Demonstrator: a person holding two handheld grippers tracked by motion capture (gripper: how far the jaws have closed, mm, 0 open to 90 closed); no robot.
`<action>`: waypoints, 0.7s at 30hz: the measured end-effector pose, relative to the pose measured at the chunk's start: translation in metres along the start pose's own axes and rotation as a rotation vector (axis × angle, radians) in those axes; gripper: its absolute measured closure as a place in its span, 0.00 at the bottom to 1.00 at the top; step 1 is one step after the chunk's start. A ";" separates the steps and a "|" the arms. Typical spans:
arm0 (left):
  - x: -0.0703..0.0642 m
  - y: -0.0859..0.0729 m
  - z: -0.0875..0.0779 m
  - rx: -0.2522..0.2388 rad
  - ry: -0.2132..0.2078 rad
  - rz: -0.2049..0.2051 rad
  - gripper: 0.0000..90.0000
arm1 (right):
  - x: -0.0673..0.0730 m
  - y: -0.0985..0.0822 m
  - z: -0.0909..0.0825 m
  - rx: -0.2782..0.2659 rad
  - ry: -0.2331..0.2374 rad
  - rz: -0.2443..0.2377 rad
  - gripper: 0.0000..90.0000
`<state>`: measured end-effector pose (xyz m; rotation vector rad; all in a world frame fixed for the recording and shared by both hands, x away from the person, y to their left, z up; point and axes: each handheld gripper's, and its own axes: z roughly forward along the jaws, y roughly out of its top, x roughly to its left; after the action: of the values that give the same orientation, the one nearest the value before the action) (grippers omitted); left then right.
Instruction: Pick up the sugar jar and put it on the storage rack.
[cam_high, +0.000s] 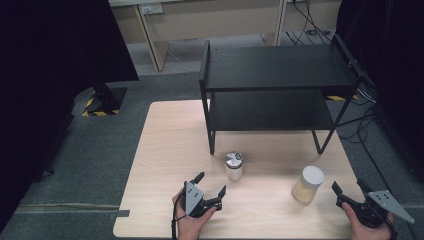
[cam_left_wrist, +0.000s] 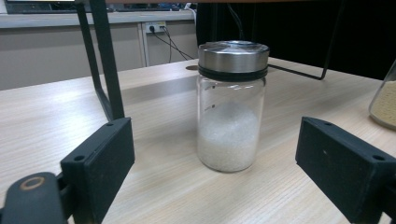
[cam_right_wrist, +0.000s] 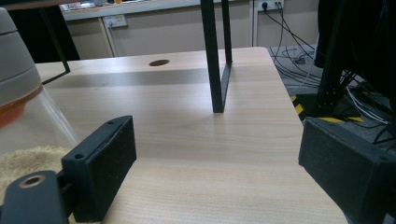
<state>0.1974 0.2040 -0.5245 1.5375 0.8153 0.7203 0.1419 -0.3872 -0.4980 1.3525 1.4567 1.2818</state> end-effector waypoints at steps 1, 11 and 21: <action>0.000 0.000 0.001 0.002 -0.002 -0.001 0.12 | 0.000 0.000 0.000 0.000 0.000 0.000 0.13; -0.006 0.004 0.015 0.009 -0.017 0.003 0.12 | 0.001 0.000 0.001 0.000 -0.004 0.002 0.13; -0.021 0.011 0.043 0.029 0.007 0.002 0.13 | 0.000 0.001 0.001 0.002 0.001 0.008 0.13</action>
<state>0.2224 0.1617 -0.5183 1.5627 0.8325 0.7191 0.1431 -0.3875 -0.4976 1.3611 1.4549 1.2865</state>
